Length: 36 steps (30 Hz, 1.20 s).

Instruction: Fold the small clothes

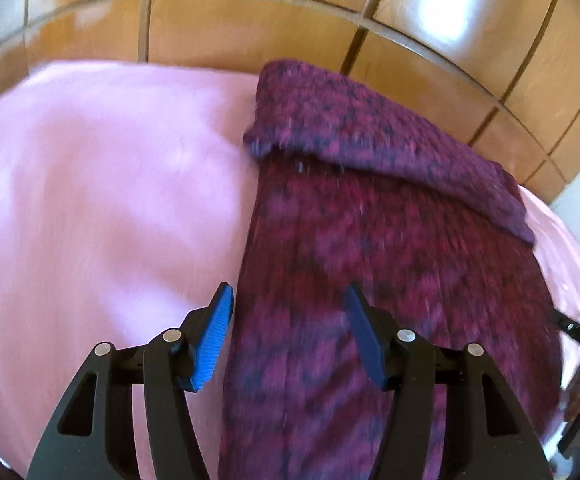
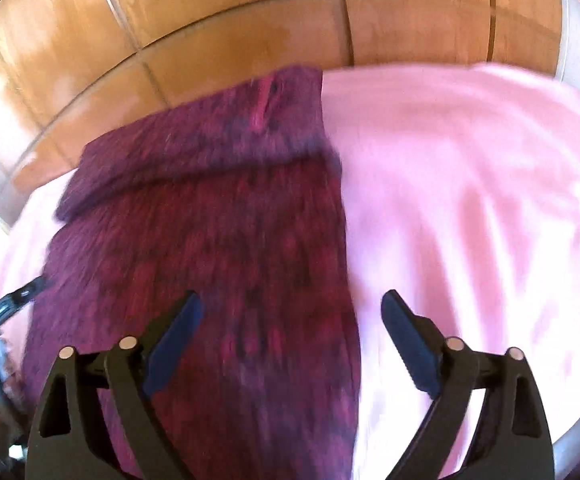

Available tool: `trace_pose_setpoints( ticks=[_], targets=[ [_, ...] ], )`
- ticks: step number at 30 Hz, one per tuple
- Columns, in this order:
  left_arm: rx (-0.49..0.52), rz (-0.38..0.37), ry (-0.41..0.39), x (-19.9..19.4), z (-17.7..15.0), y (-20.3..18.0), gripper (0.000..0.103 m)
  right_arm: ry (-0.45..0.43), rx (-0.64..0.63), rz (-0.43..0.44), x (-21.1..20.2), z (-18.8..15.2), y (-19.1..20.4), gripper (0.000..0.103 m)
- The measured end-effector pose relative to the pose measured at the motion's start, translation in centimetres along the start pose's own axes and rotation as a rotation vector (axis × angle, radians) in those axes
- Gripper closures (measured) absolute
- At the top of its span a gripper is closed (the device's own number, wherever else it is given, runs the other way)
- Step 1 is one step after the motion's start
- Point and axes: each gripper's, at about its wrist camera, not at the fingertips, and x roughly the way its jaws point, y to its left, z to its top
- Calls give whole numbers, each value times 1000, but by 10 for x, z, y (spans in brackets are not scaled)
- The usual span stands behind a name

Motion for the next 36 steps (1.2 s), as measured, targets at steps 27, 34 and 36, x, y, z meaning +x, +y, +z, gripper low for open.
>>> trace_pose_setpoints(
  ticks=[27,34,36],
  targets=[
    [-24,-436,79,-107,-69,26,90,75,35,432,-91,-58,16,83],
    [-155,-534,7,-69,6,21,91,-28,191,413,-46,12,8,85],
    [-171,-510,4,-52,26,16,91,-29,228,390,-31,31,4,85]
  ],
)
